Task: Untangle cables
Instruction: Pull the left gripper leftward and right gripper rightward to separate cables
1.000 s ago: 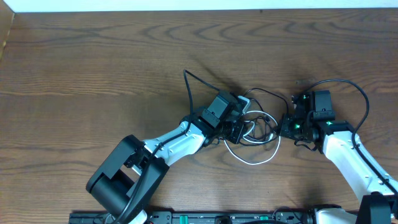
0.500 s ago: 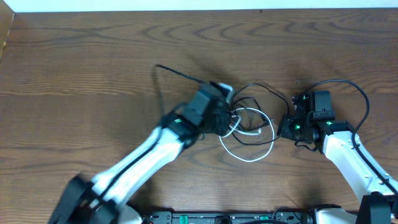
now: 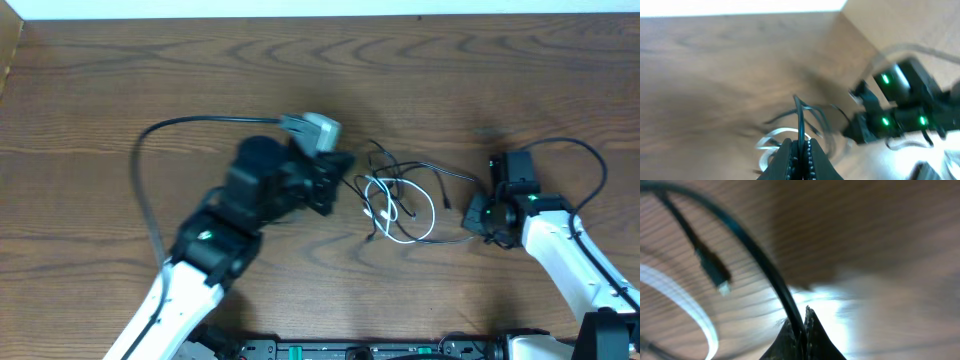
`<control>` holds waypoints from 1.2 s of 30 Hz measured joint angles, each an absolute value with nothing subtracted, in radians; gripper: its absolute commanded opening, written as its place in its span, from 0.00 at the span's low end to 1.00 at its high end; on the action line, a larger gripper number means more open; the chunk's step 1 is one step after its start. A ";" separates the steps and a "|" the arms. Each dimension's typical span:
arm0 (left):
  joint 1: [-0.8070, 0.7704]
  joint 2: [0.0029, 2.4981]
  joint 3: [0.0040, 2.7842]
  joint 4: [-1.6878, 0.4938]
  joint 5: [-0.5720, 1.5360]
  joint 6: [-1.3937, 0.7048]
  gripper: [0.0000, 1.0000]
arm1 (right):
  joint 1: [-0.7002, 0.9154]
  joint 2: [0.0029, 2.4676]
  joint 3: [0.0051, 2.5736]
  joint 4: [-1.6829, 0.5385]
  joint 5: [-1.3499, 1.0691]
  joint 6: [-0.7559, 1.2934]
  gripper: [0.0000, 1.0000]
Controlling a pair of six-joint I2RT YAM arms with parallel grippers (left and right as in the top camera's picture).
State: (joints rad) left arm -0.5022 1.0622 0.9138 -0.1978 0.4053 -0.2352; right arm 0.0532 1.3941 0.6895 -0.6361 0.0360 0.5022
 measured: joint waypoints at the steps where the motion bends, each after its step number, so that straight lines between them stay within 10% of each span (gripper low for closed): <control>1: -0.469 1.040 0.914 -0.208 0.406 -0.235 0.07 | 0.037 1.394 0.690 -0.640 0.053 0.509 0.01; 22: 0.321 0.963 0.914 -0.381 0.414 -0.235 0.08 | -0.551 1.394 0.690 -0.630 0.107 0.533 0.01; 36: 0.260 1.088 0.914 -0.298 0.776 -0.239 0.07 | -0.513 1.394 0.690 -0.466 -0.300 0.349 0.01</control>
State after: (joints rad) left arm 0.2604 1.0882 0.9138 -0.2977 0.7761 -0.2390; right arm -0.5133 1.3941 0.6895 -0.4656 -0.3004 0.3489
